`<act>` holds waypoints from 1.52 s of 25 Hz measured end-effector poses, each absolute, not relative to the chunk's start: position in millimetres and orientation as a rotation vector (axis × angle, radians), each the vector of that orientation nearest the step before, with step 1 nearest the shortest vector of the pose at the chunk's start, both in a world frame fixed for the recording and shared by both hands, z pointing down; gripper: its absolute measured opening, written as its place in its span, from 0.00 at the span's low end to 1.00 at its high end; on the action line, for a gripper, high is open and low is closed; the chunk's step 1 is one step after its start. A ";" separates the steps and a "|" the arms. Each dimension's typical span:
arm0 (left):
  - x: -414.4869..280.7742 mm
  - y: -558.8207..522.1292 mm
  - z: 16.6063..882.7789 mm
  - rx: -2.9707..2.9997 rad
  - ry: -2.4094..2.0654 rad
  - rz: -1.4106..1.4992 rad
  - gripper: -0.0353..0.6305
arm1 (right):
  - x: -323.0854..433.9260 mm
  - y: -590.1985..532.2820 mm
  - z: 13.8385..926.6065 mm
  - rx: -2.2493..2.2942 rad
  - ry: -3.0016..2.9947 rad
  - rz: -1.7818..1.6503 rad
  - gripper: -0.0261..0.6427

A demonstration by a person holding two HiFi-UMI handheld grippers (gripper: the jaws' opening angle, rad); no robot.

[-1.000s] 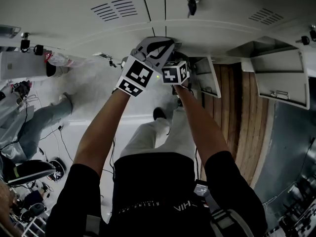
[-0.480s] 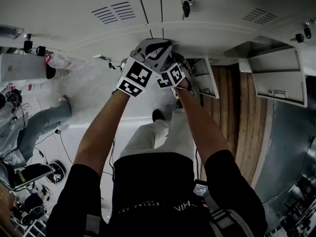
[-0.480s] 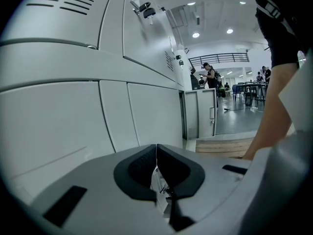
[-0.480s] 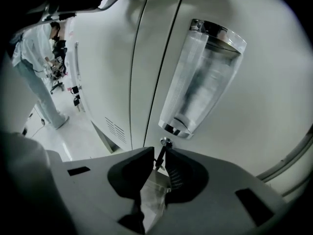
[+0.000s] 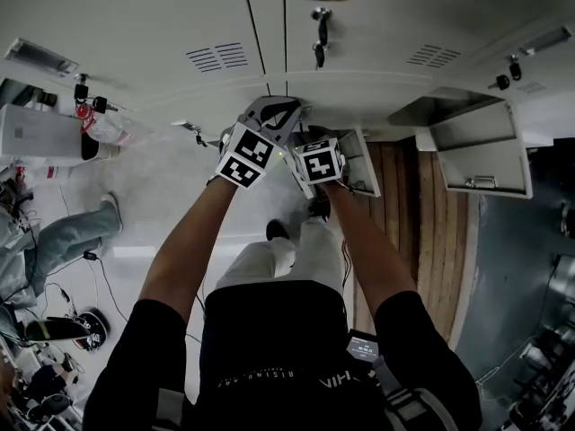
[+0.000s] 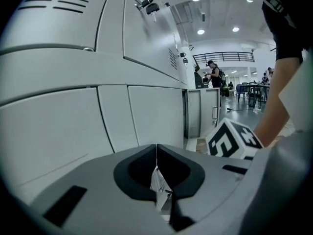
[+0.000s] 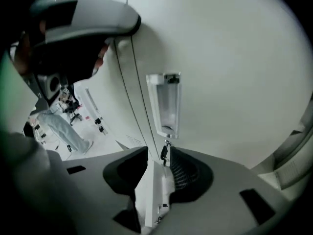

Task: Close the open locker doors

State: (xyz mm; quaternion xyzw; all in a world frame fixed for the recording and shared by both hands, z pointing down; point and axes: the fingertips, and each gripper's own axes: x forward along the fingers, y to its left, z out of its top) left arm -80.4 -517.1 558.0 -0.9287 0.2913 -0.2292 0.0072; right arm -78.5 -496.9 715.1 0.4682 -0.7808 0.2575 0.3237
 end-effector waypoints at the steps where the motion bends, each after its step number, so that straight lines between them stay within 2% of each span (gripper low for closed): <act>1: -81.5 -516.4 555.5 -2.916 0.926 -0.721 0.09 | -76.5 -495.5 703.8 1.224 -2.070 0.694 0.26; 4: -84.3 -510.6 540.4 -2.973 0.963 -0.701 0.09 | -71.5 -489.9 667.0 1.201 -2.146 0.763 0.24; 6: -84.2 -506.0 525.2 -3.005 0.984 -0.662 0.09 | -64.7 -488.1 637.8 1.202 -2.194 0.789 0.16; 8: -84.6 -499.2 512.5 -3.028 0.997 -0.635 0.09 | -57.3 -484.4 609.4 1.203 -2.239 0.816 0.13; 22: -88.1 -443.1 453.1 -3.202 0.944 -0.446 0.09 | -48.6 -468.2 433.1 1.166 -2.618 0.732 0.09; 30: -90.7 -411.8 435.8 -3.196 0.864 -0.424 0.09 | -48.1 -430.7 400.1 1.170 -2.687 0.762 0.09; 38: -98.6 -351.7 448.1 -3.354 0.919 -0.285 0.09 | -21.9 -360.2 410.3 1.283 -2.636 0.866 0.09</act>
